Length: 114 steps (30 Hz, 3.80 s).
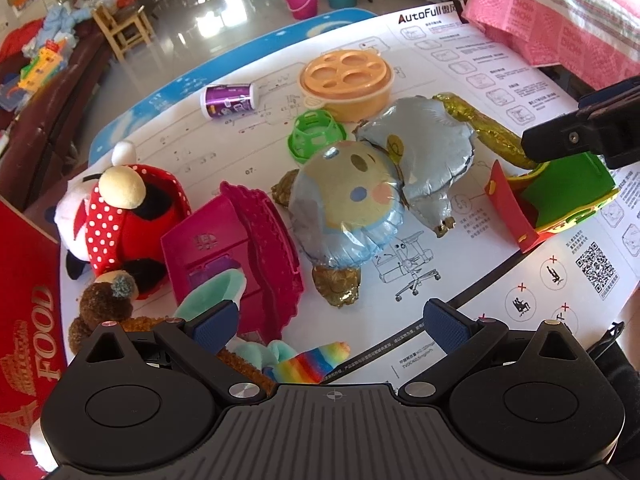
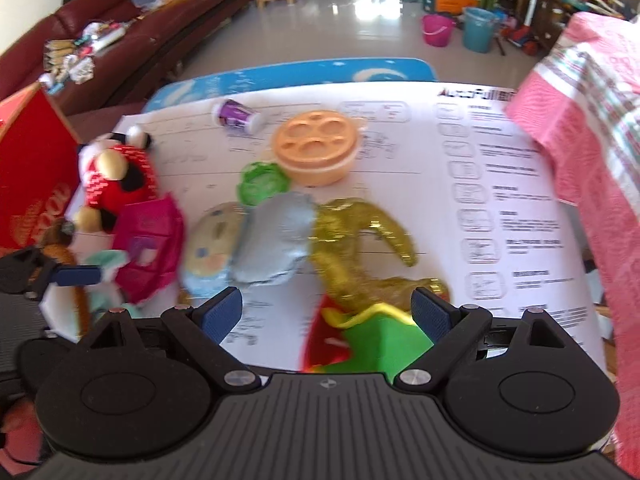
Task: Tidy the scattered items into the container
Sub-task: 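Move the right tool toward the gold foil balloon on the table, then close the right gripper on the gold balloon while the left gripper grasps the blue balloon, then lift both balloons and carry them over the red box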
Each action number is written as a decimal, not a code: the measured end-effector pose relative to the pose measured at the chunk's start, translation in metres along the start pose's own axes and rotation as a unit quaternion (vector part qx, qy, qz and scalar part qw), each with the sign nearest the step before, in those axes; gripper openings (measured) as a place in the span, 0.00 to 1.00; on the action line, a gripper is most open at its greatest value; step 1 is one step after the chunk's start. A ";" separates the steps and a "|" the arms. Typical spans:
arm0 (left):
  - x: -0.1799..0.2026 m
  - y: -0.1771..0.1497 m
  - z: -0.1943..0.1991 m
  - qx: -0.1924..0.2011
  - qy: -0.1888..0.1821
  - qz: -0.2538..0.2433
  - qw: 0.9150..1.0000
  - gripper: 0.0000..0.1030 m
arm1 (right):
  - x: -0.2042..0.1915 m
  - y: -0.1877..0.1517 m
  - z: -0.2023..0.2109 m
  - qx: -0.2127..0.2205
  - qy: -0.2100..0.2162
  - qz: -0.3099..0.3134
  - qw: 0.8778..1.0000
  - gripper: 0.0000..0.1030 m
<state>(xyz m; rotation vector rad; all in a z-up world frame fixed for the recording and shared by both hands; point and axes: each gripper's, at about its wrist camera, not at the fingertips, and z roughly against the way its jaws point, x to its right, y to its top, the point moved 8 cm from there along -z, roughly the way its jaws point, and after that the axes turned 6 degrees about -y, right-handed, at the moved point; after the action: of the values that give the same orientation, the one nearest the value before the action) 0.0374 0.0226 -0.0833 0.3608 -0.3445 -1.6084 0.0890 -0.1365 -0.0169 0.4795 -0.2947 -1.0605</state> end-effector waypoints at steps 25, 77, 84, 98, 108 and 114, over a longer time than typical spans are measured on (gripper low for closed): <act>-0.007 0.025 -0.063 -0.044 -0.017 -0.010 0.999 0.95 | -0.003 0.001 -0.059 -0.030 0.027 0.041 0.998 0.35; -0.063 0.057 0.157 0.197 -0.023 0.076 0.977 0.12 | -0.091 0.085 0.130 0.201 0.072 0.129 0.968 0.15; -0.073 0.047 0.155 0.189 -0.002 0.077 0.979 0.11 | -0.099 0.082 0.133 0.204 0.079 0.127 0.967 0.15; -0.154 0.007 0.193 0.187 0.121 0.111 0.968 0.11 | -0.185 0.091 0.136 0.197 0.110 0.199 0.954 0.15; -0.305 -0.046 0.272 0.172 0.262 0.174 0.933 0.17 | -0.350 0.140 0.150 0.219 0.187 0.283 0.915 0.15; -0.398 -0.062 0.280 0.131 0.310 0.222 0.915 0.19 | -0.431 0.163 0.135 0.191 0.217 0.301 0.909 0.15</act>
<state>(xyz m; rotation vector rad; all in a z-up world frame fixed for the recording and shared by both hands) -0.1143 0.4252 0.1526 0.9033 -0.1344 -0.9340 -0.0482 0.2792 0.1812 0.8924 -0.2287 -0.2688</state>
